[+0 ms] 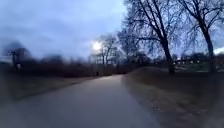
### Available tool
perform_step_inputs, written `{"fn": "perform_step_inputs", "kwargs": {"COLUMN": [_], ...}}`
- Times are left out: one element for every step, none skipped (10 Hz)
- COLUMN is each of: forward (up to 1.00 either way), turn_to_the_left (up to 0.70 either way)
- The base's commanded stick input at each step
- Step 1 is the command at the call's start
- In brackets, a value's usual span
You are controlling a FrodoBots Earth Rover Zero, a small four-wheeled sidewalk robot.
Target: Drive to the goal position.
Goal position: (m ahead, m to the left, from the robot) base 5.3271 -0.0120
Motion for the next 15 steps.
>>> {"fn": "perform_step_inputs", "kwargs": {"forward": [1.0, 1.0, 1.0, 1.0, 1.0, 1.0, 1.0, 1.0, 1.0, 1.0, 1.0, 1.0, 1.0, 1.0, 1.0], "turn_to_the_left": [0.0, 0.0, 0.0, 0.0, 0.0, 0.01, 0.13, 0.4, 0.28, 0.0, 0.0, 0.0, 0.0, 0.0, 0.0]}}
